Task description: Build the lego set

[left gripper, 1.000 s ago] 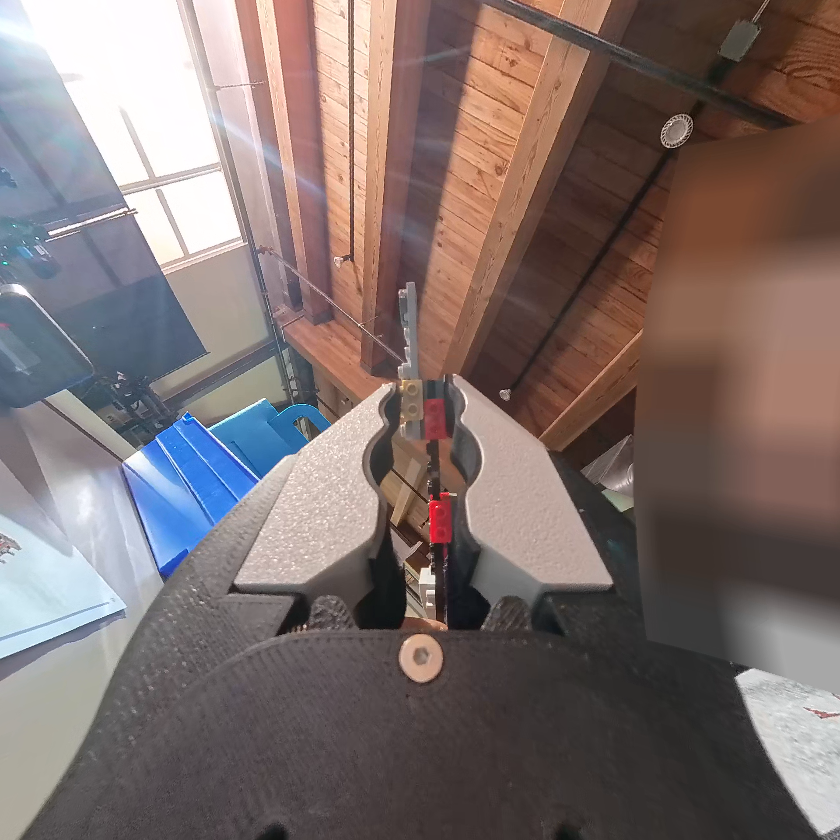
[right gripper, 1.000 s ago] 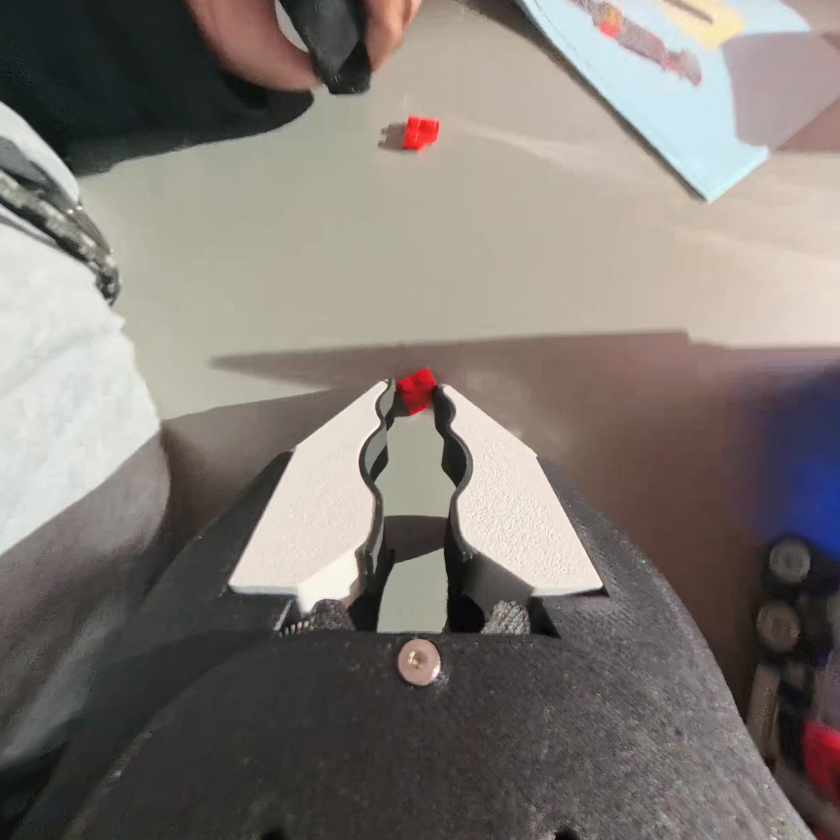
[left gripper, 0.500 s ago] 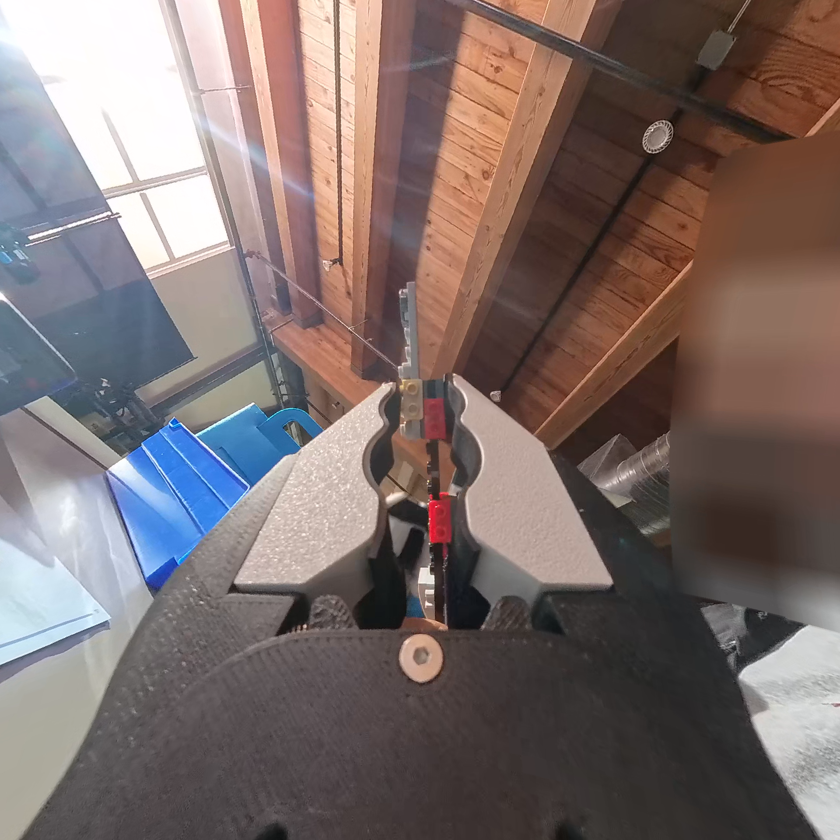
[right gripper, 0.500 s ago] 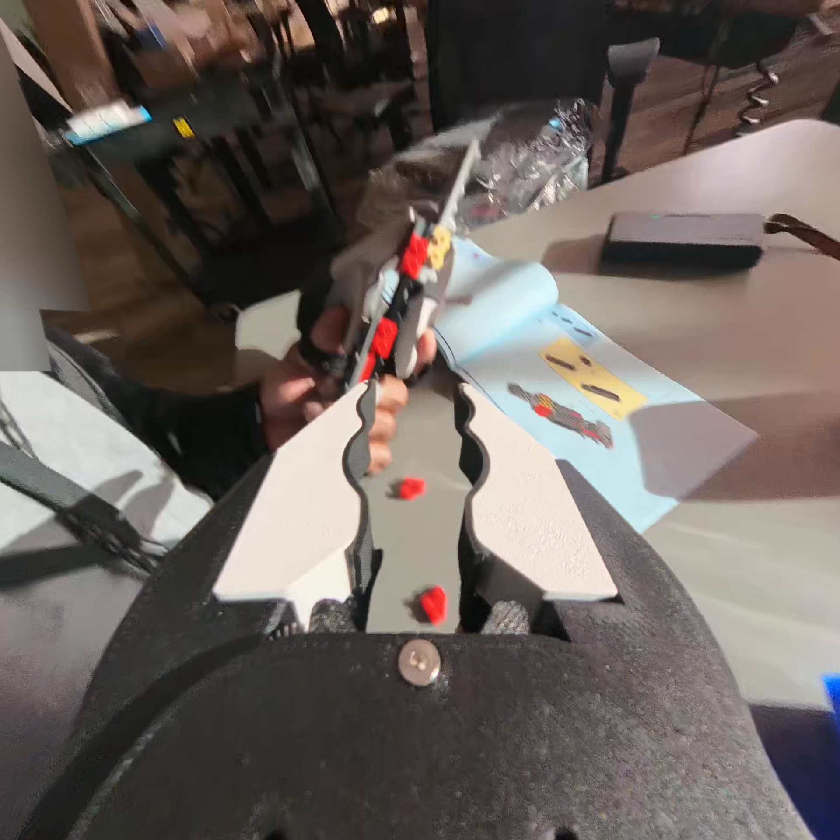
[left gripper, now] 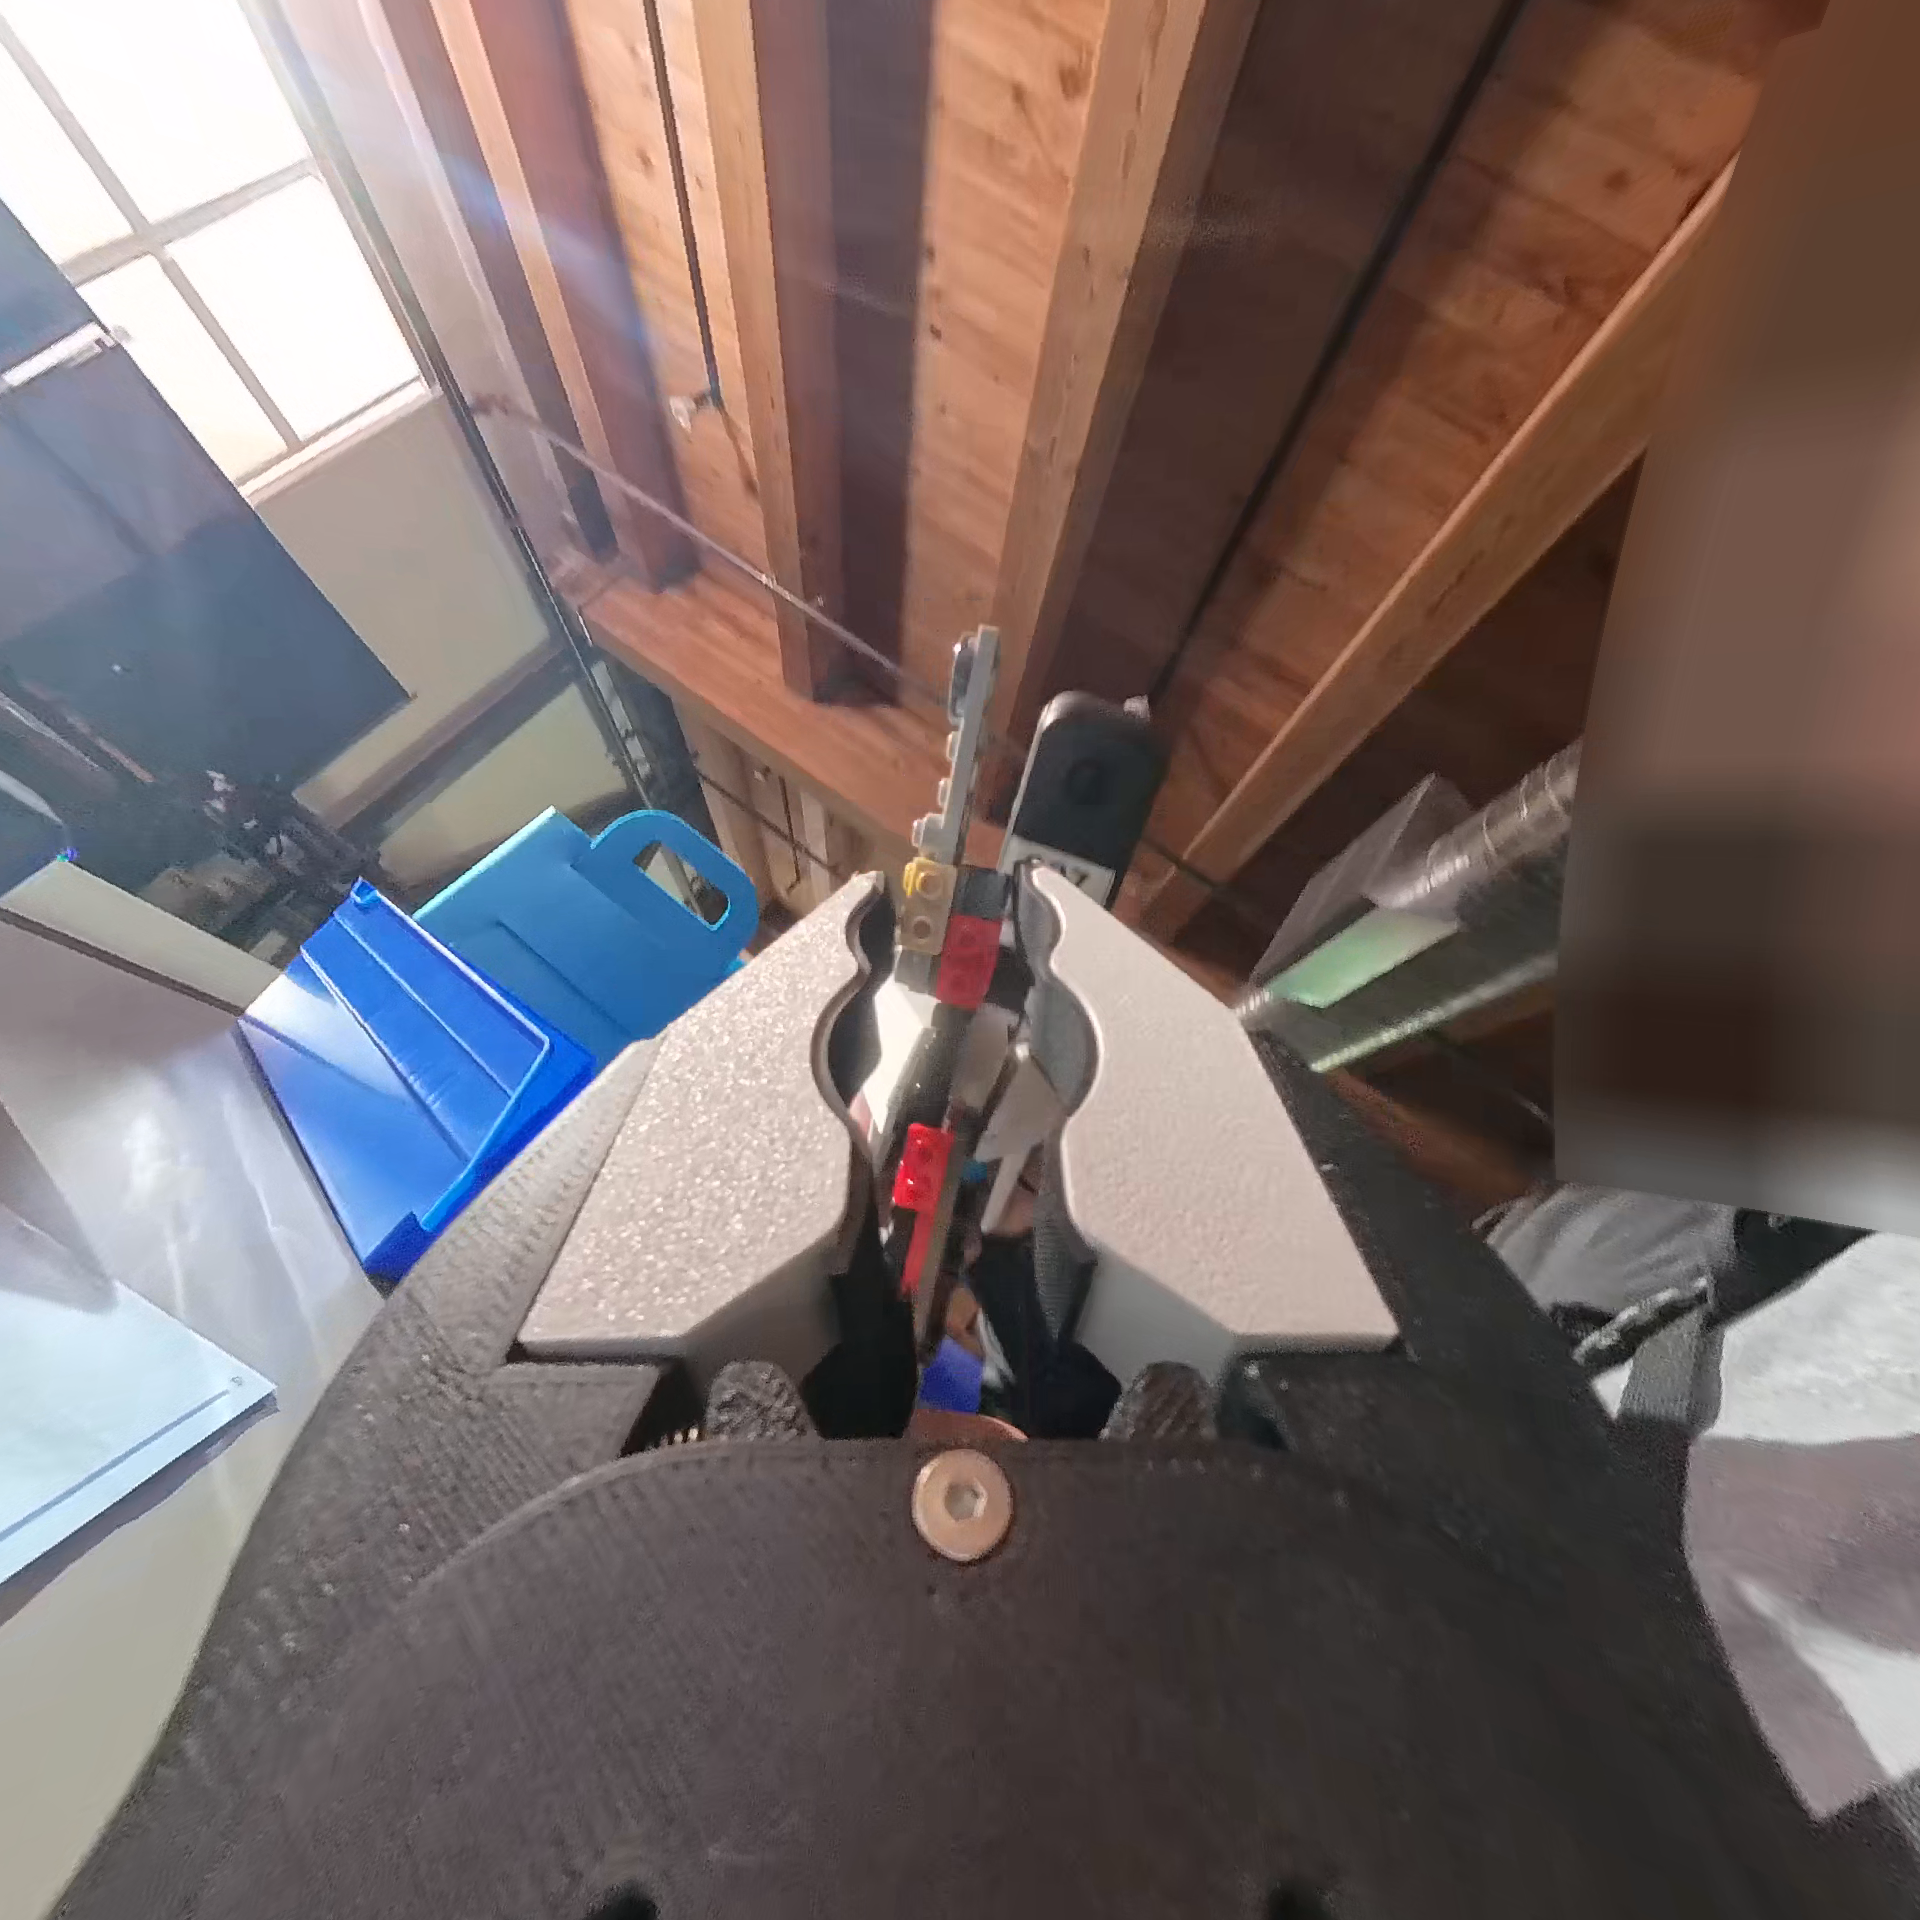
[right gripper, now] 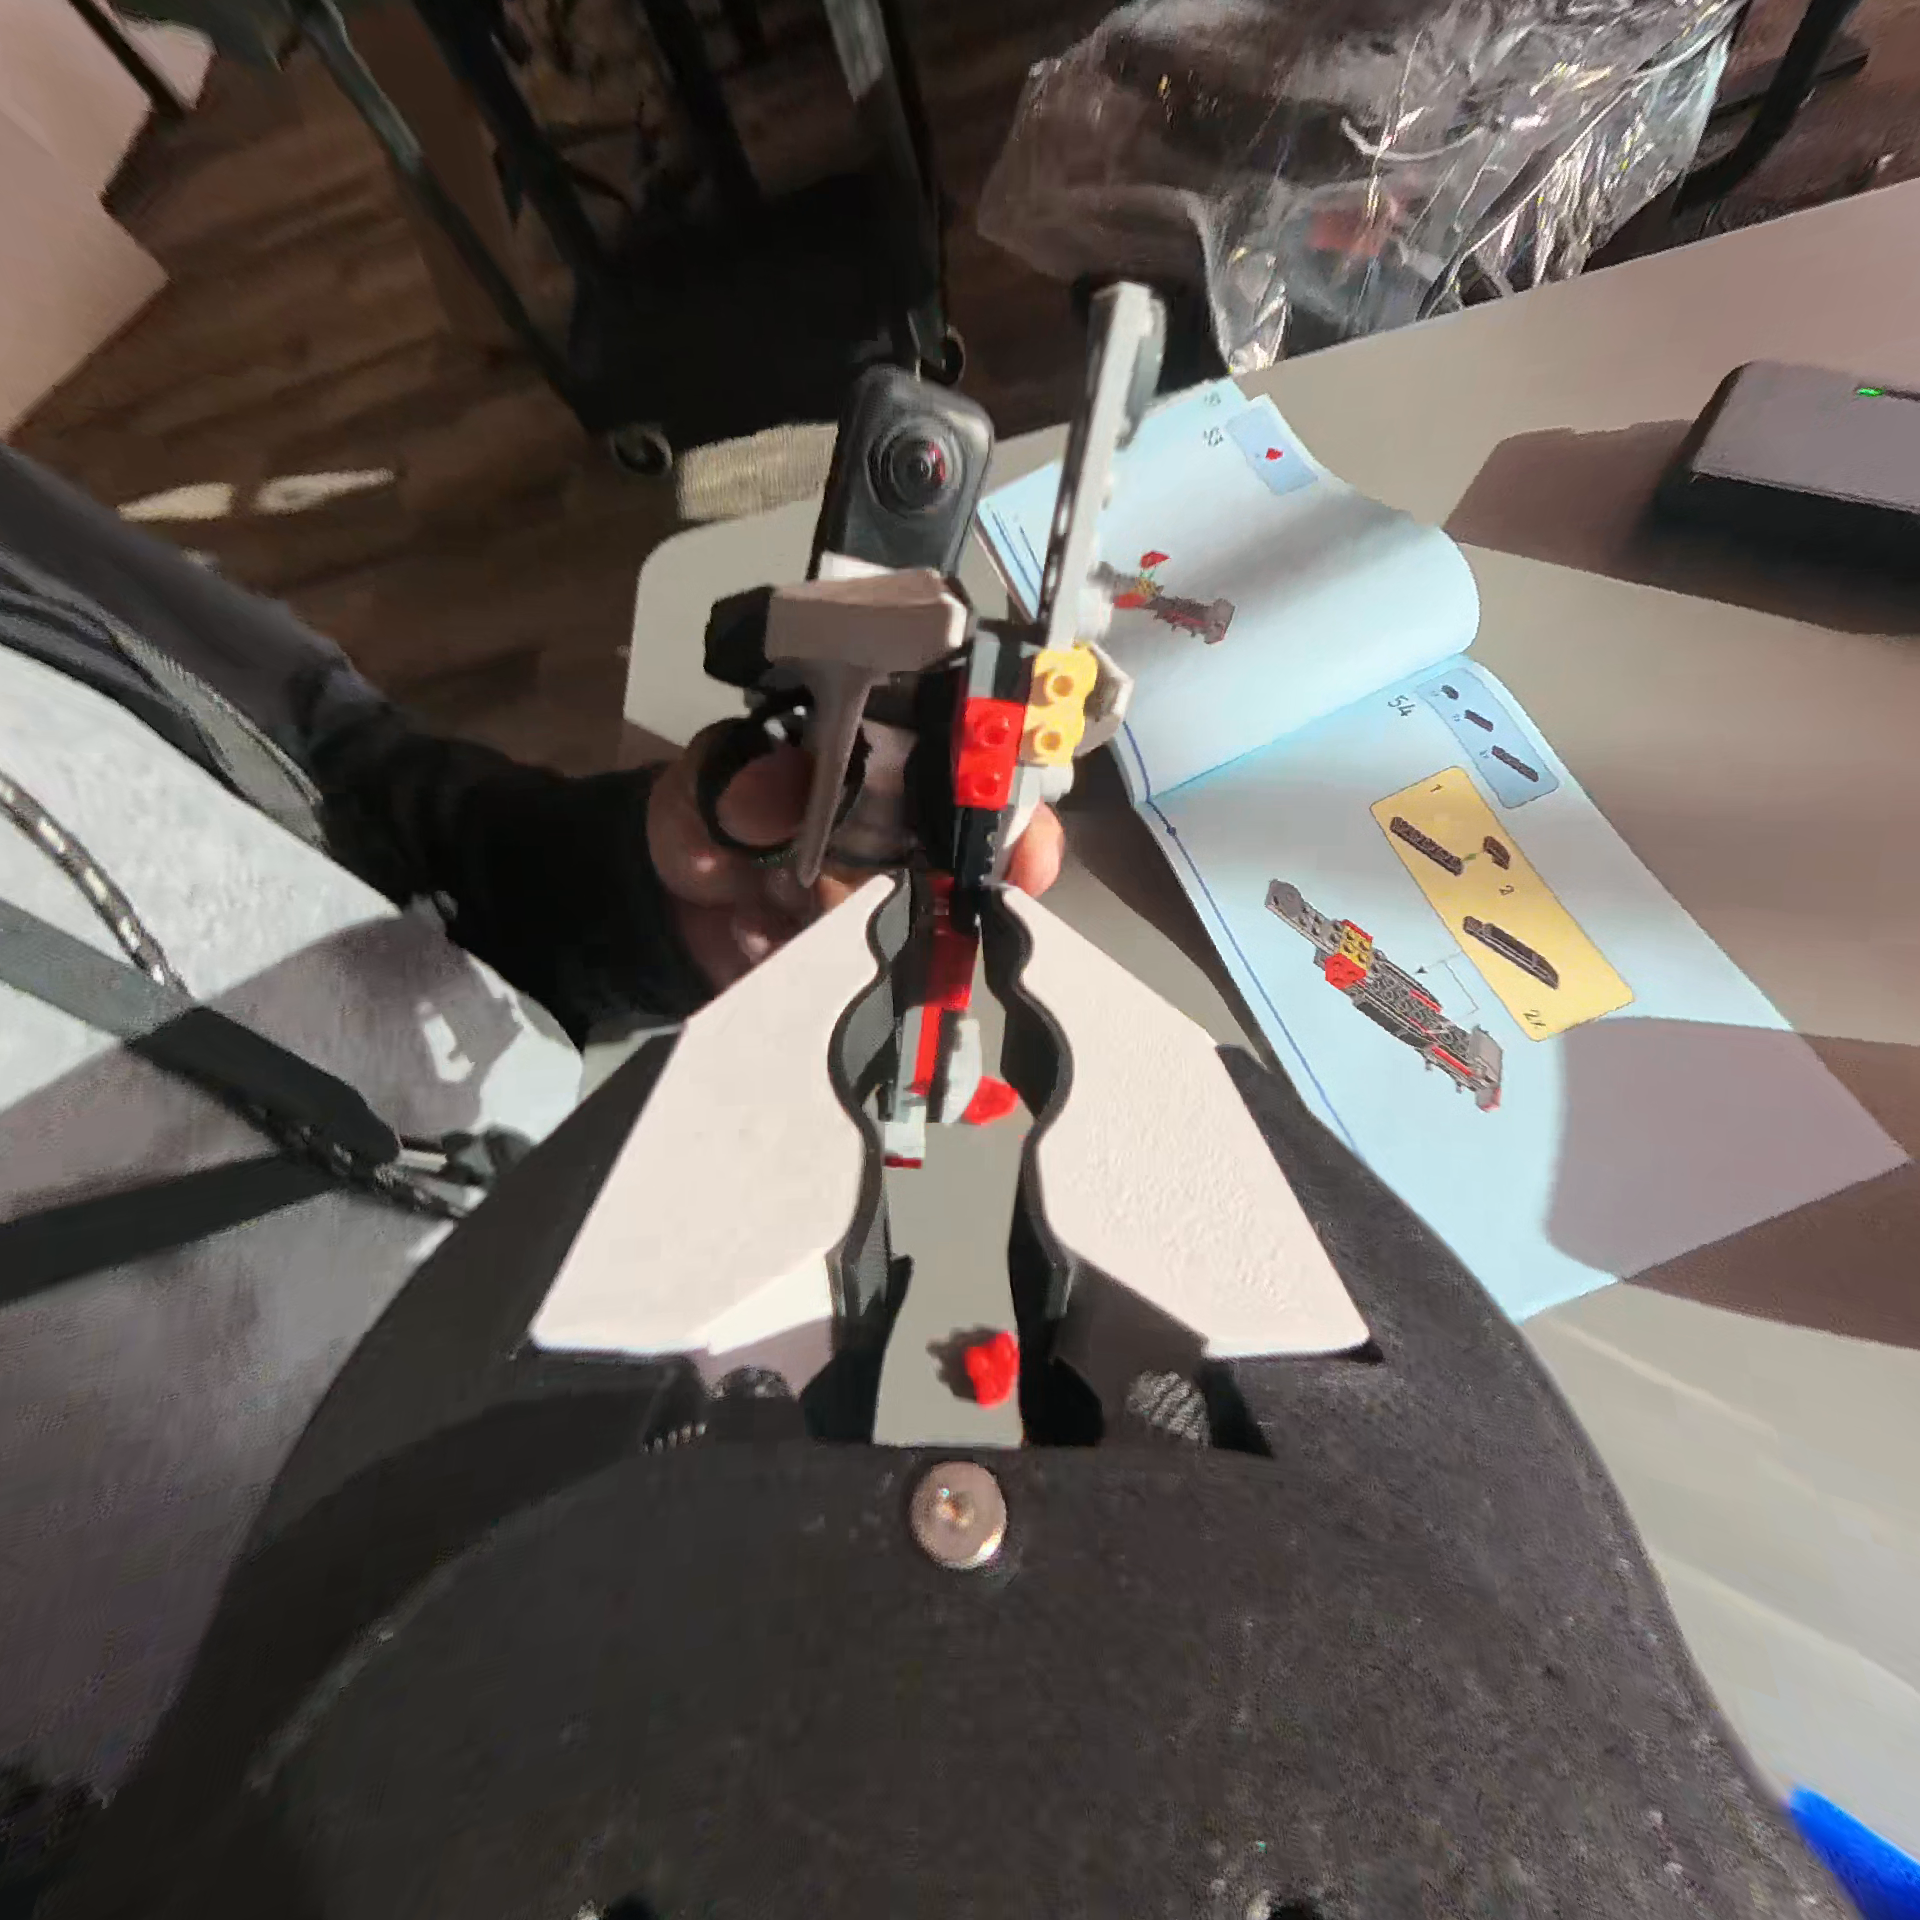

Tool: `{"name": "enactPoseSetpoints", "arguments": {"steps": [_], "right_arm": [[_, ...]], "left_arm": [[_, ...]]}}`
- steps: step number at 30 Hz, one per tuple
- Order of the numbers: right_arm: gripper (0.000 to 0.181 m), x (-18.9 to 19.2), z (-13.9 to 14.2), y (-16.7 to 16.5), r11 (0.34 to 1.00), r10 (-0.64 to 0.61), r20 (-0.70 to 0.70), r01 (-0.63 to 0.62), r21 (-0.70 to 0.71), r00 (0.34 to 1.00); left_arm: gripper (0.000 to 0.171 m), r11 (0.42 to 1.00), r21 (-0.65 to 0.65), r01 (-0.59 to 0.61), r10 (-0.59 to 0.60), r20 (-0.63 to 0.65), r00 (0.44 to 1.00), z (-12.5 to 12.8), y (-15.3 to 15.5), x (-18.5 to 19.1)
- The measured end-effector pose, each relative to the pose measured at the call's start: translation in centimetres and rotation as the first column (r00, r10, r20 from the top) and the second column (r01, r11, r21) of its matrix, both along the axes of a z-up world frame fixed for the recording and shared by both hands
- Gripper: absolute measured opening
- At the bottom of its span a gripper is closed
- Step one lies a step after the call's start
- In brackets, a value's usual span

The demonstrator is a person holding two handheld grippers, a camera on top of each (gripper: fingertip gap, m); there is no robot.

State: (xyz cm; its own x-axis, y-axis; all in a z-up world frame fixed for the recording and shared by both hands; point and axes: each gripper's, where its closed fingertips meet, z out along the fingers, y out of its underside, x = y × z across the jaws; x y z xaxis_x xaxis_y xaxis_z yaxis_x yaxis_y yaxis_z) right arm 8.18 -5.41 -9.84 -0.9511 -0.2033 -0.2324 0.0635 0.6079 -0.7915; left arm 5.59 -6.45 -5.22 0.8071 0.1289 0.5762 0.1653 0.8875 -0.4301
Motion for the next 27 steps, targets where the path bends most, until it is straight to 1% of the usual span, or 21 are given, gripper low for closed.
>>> {"name": "enactPoseSetpoints", "arguments": {"steps": [4,8,11,15,17,20,27], "right_arm": [[0.014,-0.2,0.5,1.4,0.991,0.102,-0.084,-0.093,0.1,0.991],[0.013,0.1,0.6,2.7,0.958,0.222,-0.125,-0.192,0.214,0.967],[0.013,0.6,0.6,3.7,0.919,0.312,-0.12,-0.268,0.289,0.942],[0.013,0.9,0.5,4.4,0.871,0.397,-0.129,-0.329,0.365,0.909],[0.013,0.9,0.3,4.7,0.844,0.437,-0.142,-0.35,0.406,0.888],[0.013,1.0,0.1,5.1,0.806,0.485,-0.152,-0.372,0.46,0.861],[0.013,0.9,-0.2,5.2,0.753,0.544,-0.178,-0.383,0.535,0.82]], "left_arm": [[0.025,0.991,-0.126,0.04,-0.042,-0.014,0.999,0.0,1.4,0.4],[0.025,0.964,-0.261,0.047,-0.061,-0.045,0.997,0.0,2.6,1.1],[0.025,0.923,-0.385,-0.004,-0.042,-0.11,0.993,0.2,3.1,2.0],[0.026,0.844,-0.534,-0.058,-0.047,-0.18,0.982,-0.2,3.7,3.1],[0.025,0.816,-0.575,-0.066,-0.057,-0.194,0.979,-0.4,3.8,3.4],[0.025,0.791,-0.607,-0.071,-0.068,-0.203,0.977,-0.7,4.0,3.7],[0.024,0.727,-0.681,-0.086,-0.067,-0.195,0.979,-1.7,4.7,3.6]]}}
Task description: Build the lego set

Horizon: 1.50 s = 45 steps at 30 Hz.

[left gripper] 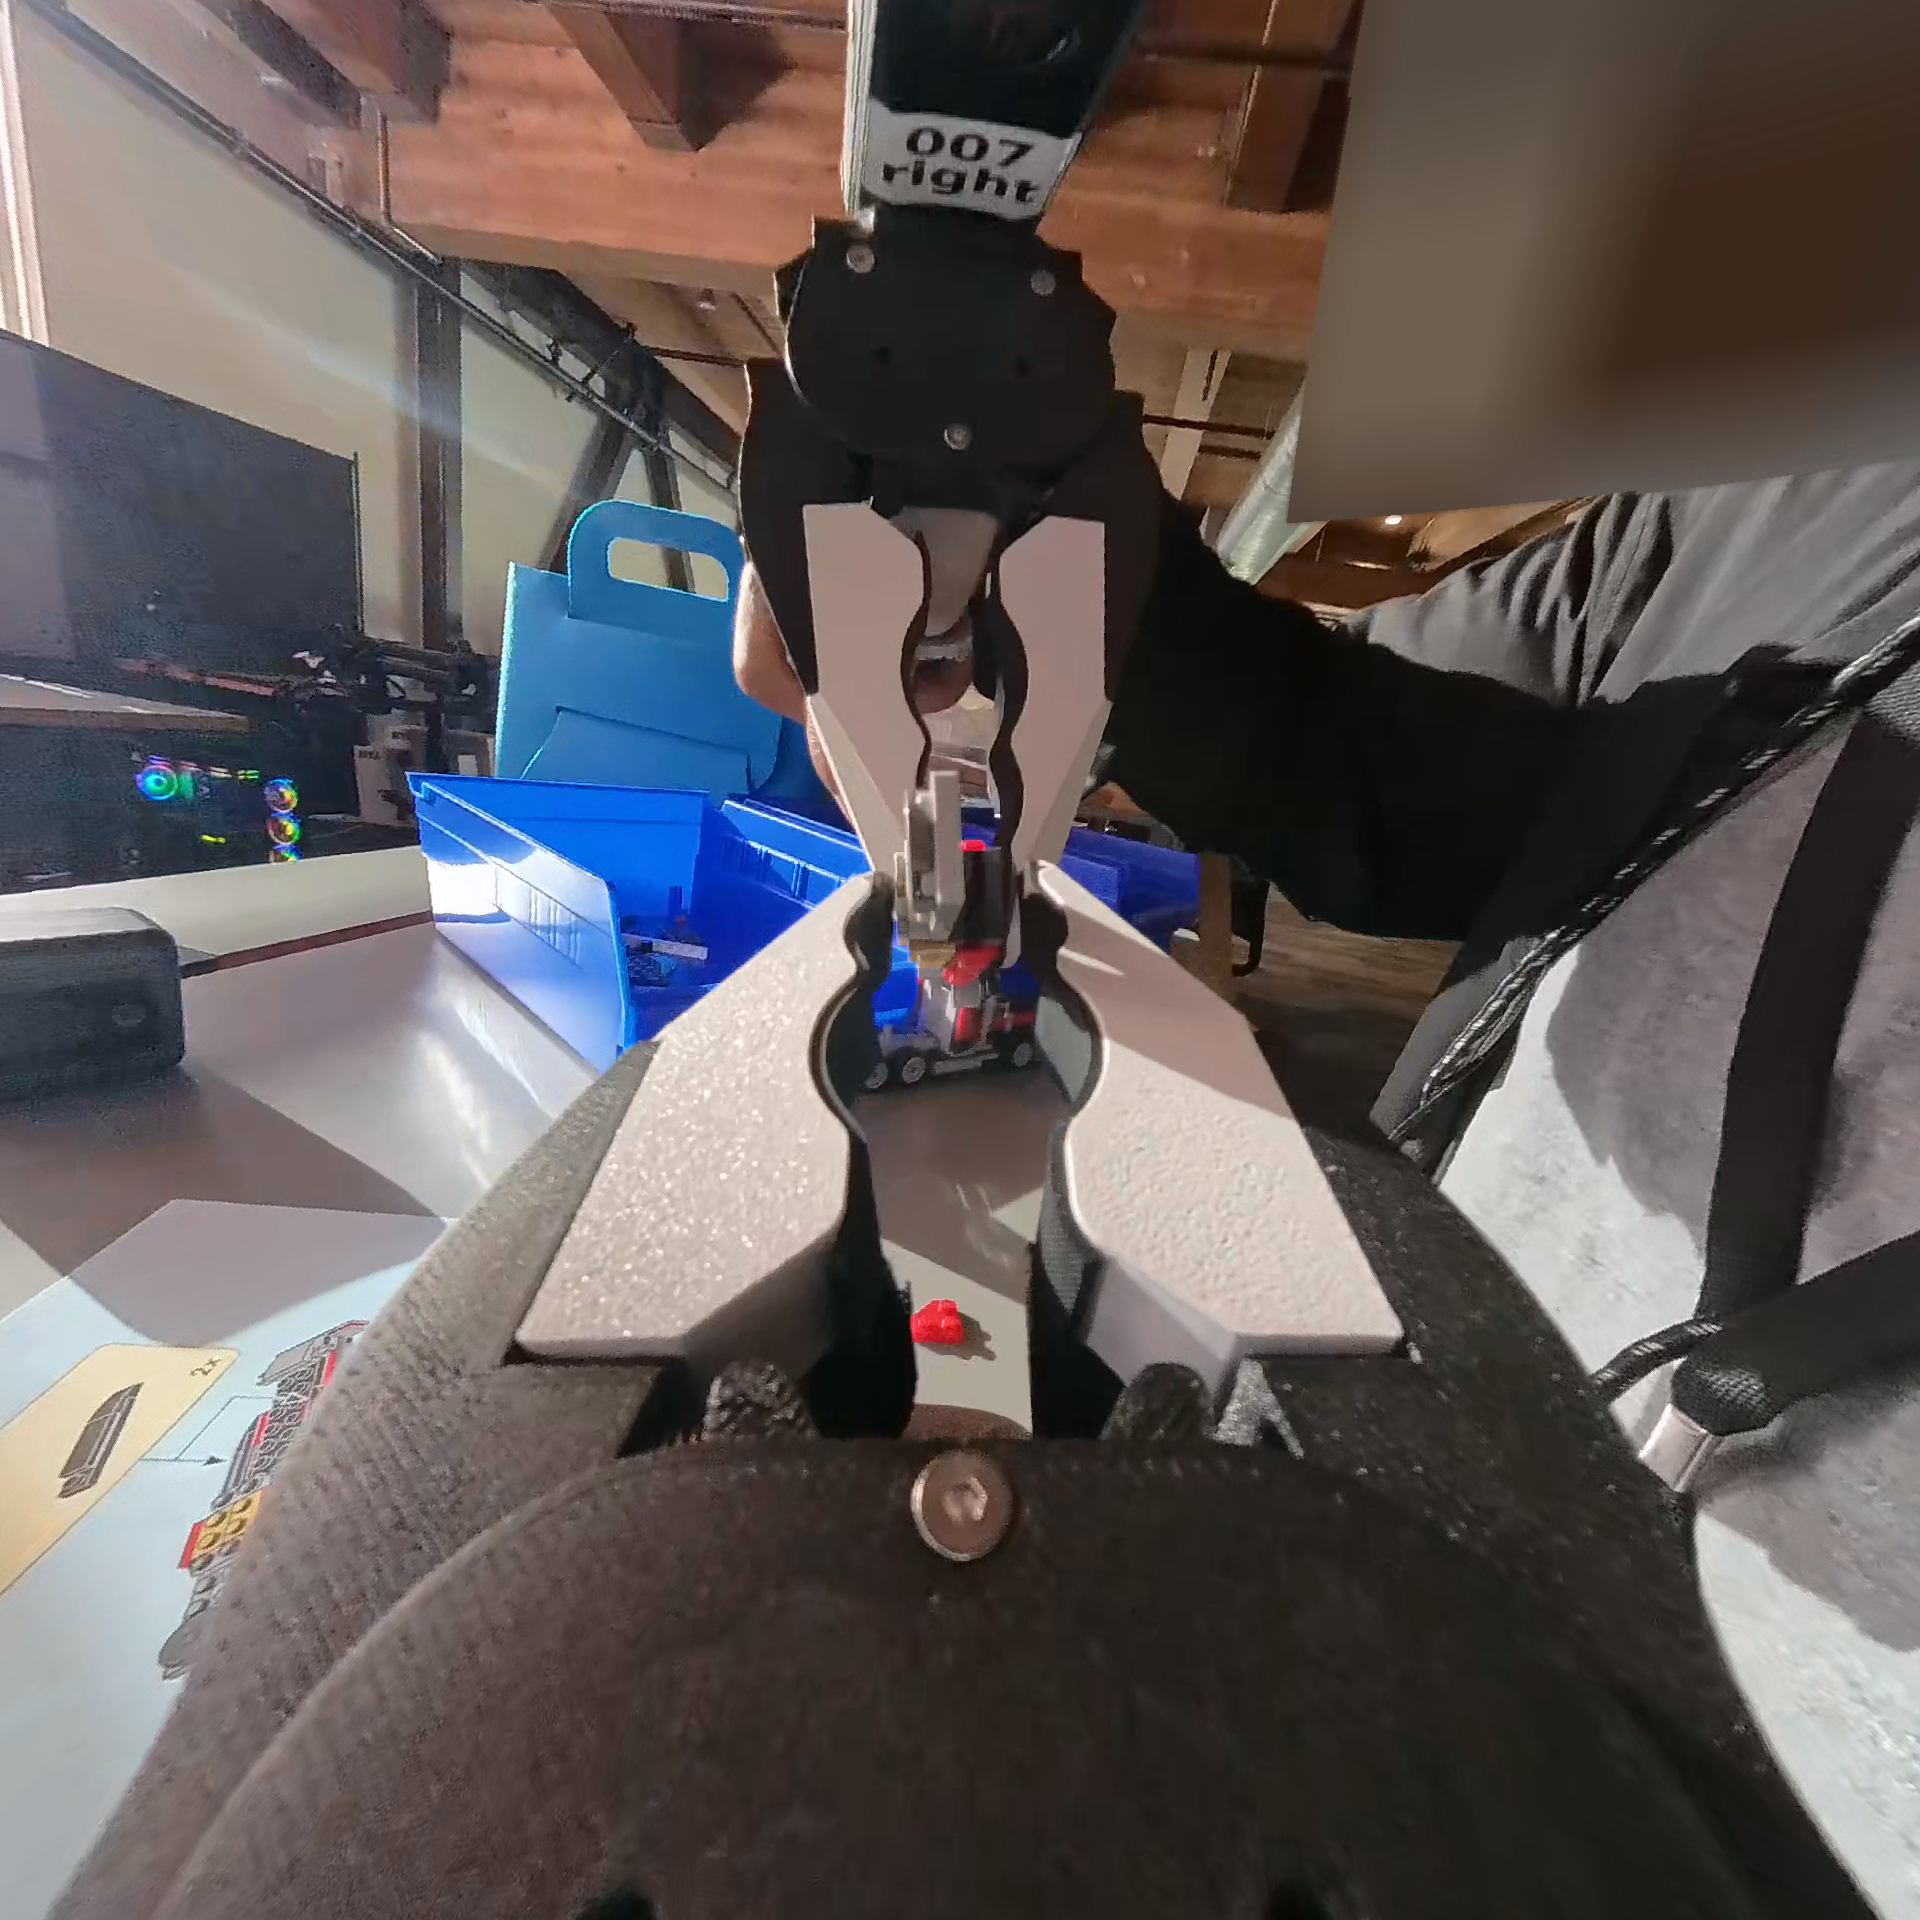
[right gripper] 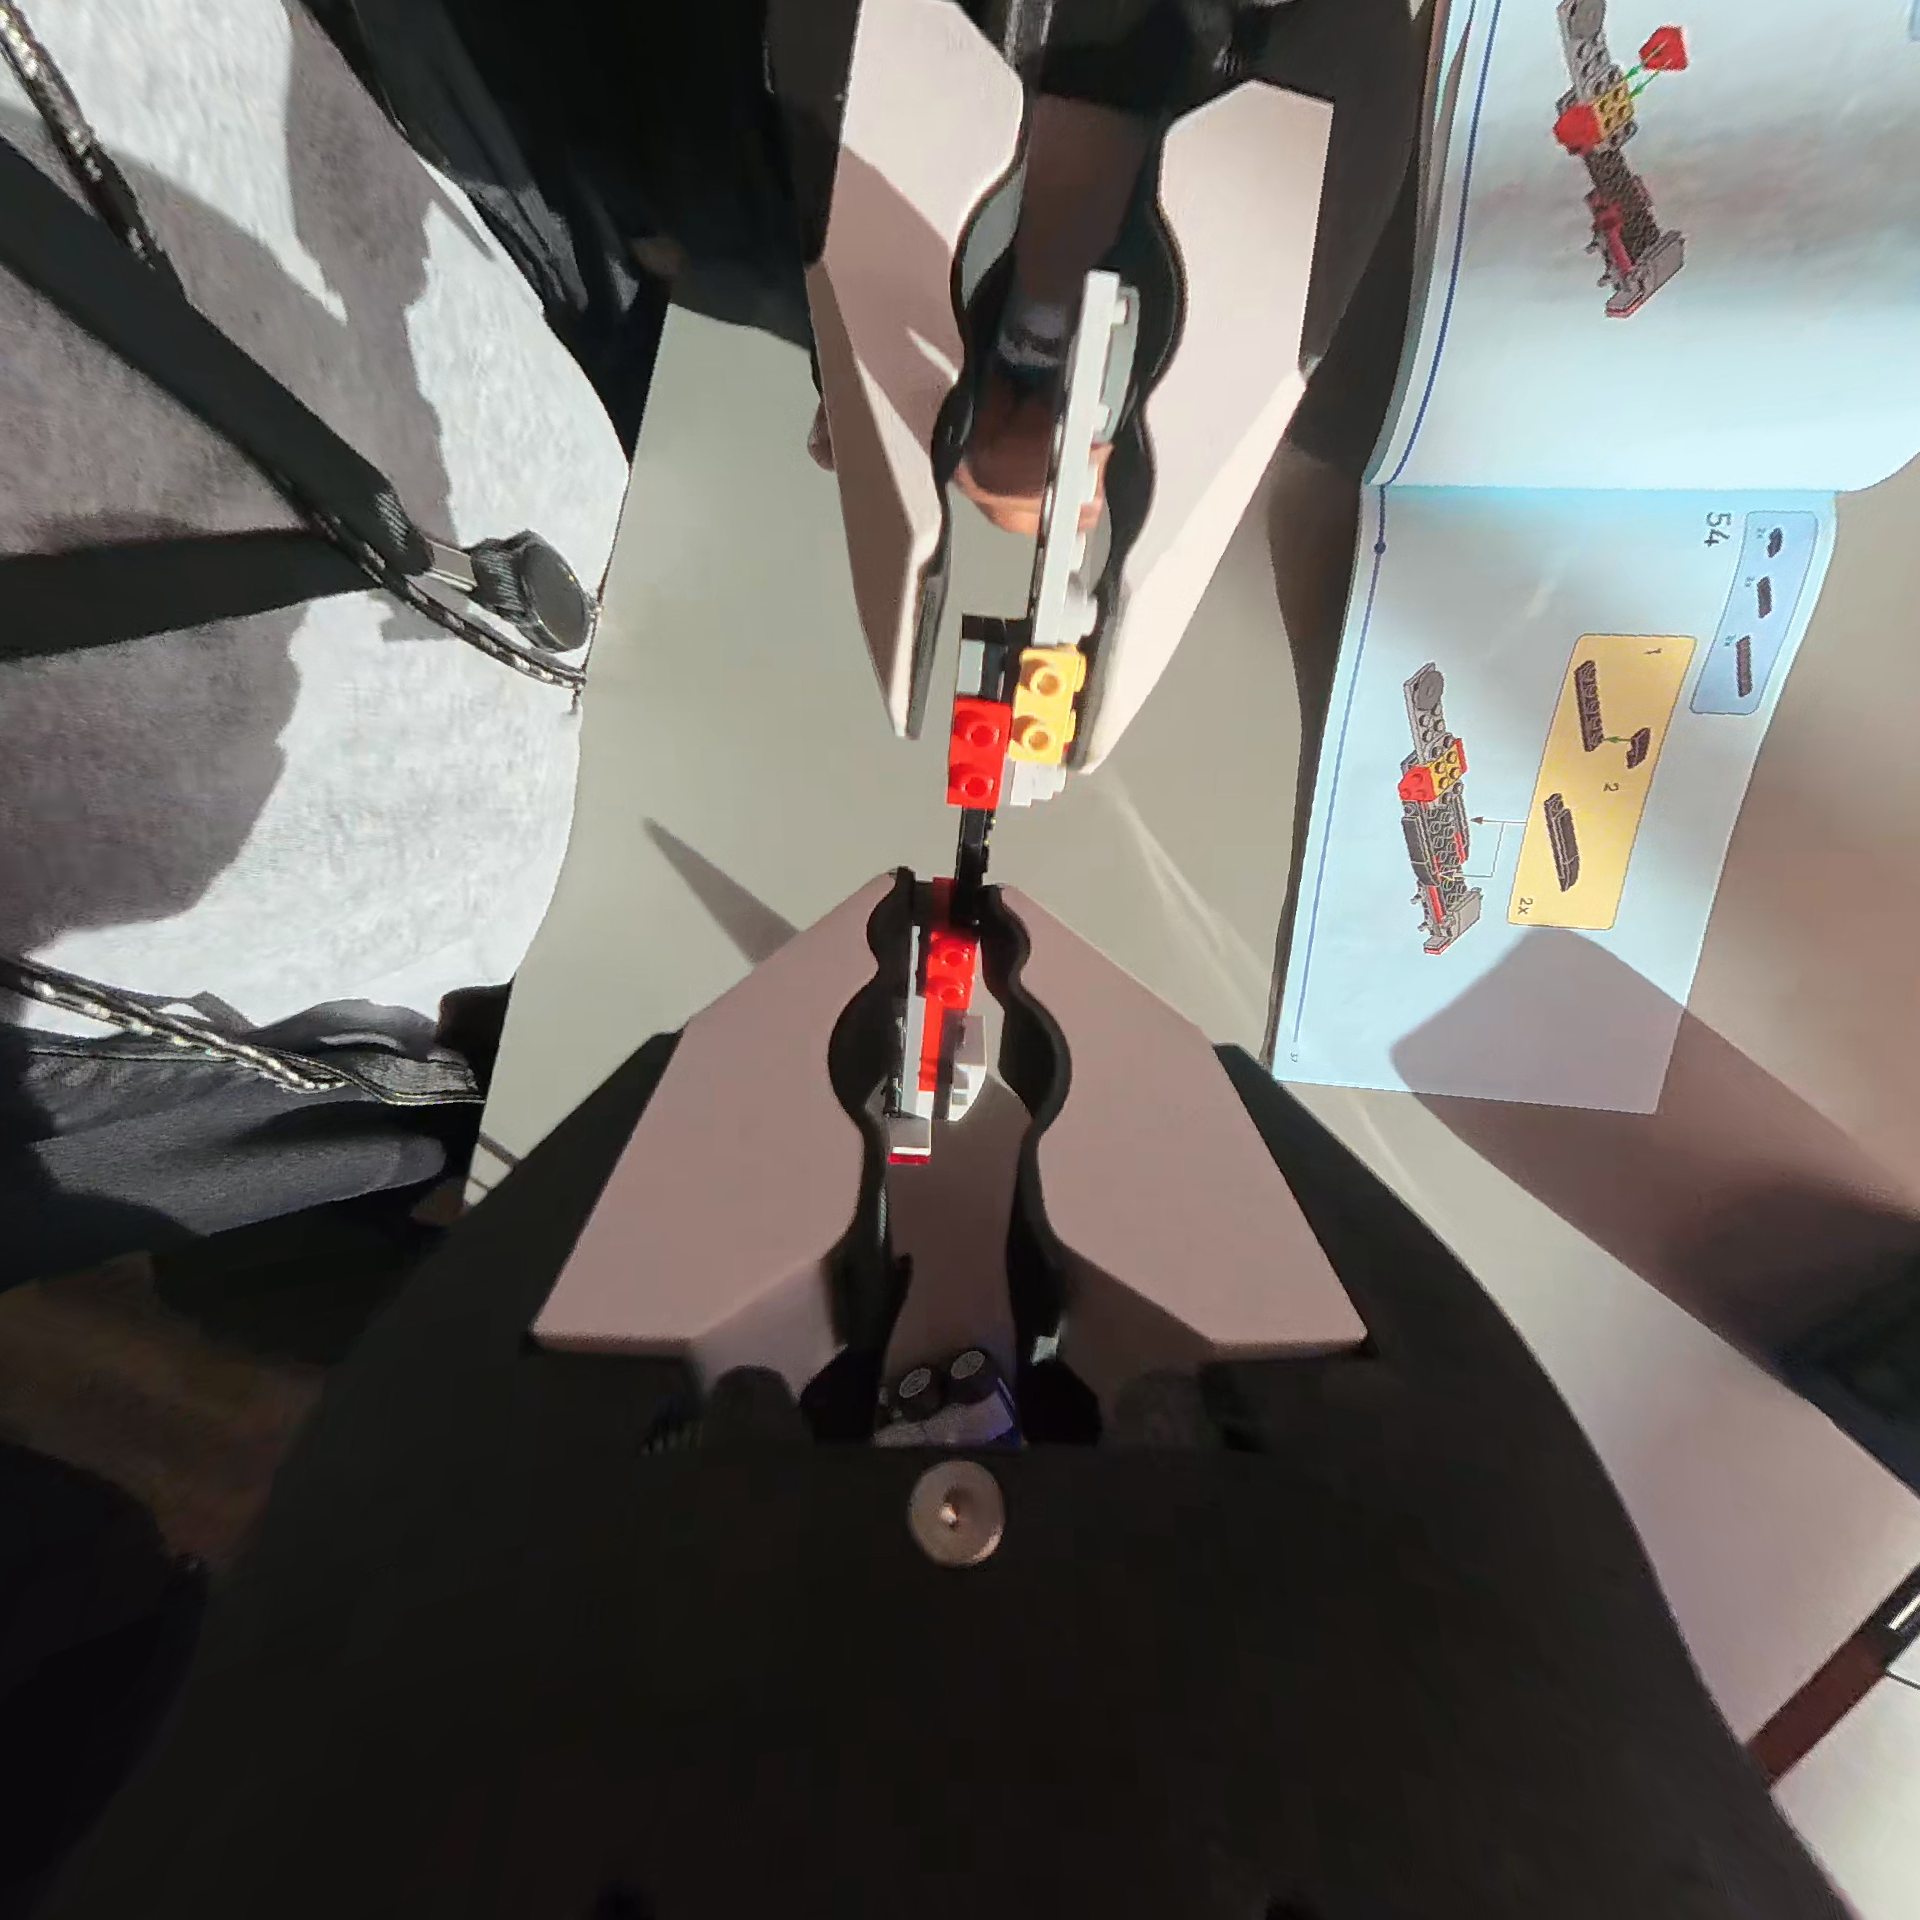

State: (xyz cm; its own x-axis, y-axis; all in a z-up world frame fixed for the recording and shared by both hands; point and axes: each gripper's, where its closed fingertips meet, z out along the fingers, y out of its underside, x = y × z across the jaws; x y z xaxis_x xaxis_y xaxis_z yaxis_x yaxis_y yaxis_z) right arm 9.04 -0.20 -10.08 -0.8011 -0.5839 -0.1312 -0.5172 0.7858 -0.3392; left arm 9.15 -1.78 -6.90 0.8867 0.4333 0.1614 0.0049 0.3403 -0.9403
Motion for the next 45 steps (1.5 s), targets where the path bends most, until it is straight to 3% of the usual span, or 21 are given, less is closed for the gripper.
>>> {"name": "enactPoseSetpoints", "arguments": {"steps": [7,11,13,17,20,24,28,31,36,41,45], "right_arm": [[0.013,-0.2,-0.5,-0.1,1.0,0.01,-0.018,-0.01,-0.001,1.0],[0.023,-2.0,0.0,-1.6,0.972,-0.172,-0.04,0.164,-0.167,0.984],[0.03,-3.3,0.8,-1.6,0.914,-0.299,-0.026,0.279,-0.294,0.954],[0.029,-3.6,0.8,0.7,0.748,-0.488,0.115,0.482,-0.457,0.865],[0.031,-3.4,-0.3,2.6,0.601,-0.599,0.249,0.633,-0.488,0.761],[0.03,-2.8,-3.6,4.9,0.499,-0.693,0.281,0.724,-0.477,0.663],[0.03,-2.3,-10.5,7.0,0.575,-0.752,0.091,0.718,-0.393,0.652],[0.031,-2.1,-12.7,6.9,0.61,-0.74,0.051,0.701,-0.369,0.671],[0.032,-3.4,-13.3,5.7,0.66,-0.702,-0.021,0.641,-0.392,0.711],[0.032,-6.1,-13.0,4.8,0.636,-0.733,-0.1,0.626,-0.451,0.672],[0.035,-3.6,-11.8,4.8,0.603,-0.726,0.062,0.677,-0.422,0.685]], "left_arm": [[0.02,0.997,-0.061,-0.042,0.042,-0.004,0.999,-0.6,0.0,-0.3],[0.02,0.991,-0.003,-0.131,0.131,0.012,0.991,-0.3,-1.8,-1.4],[0.02,0.986,0.039,-0.164,0.163,0.024,0.986,0.0,-2.9,-1.8],[0.02,0.98,-0.003,-0.201,0.201,0.012,0.979,-0.4,-2.9,-2.1],[0.02,0.982,0.007,-0.19,0.19,0.024,0.981,-0.4,-2.6,-2.2],[0.02,0.978,0.003,-0.208,0.208,0.037,0.977,-0.6,-2.7,-2.5],[0.02,0.979,0.052,-0.198,0.196,0.05,0.979,-0.3,-3.2,-2.4],[0.02,0.979,0.061,-0.192,0.19,0.048,0.981,-0.2,-3.2,-2.3],[0.019,0.979,0.055,-0.195,0.192,0.053,0.98,-0.3,-3.2,-2.3],[0.019,0.978,0.061,-0.2,0.196,0.06,0.979,-0.3,-3.4,-2.4],[0.019,0.976,0.072,-0.205,0.2,0.066,0.978,-0.3,-3.7,-2.4]]}}
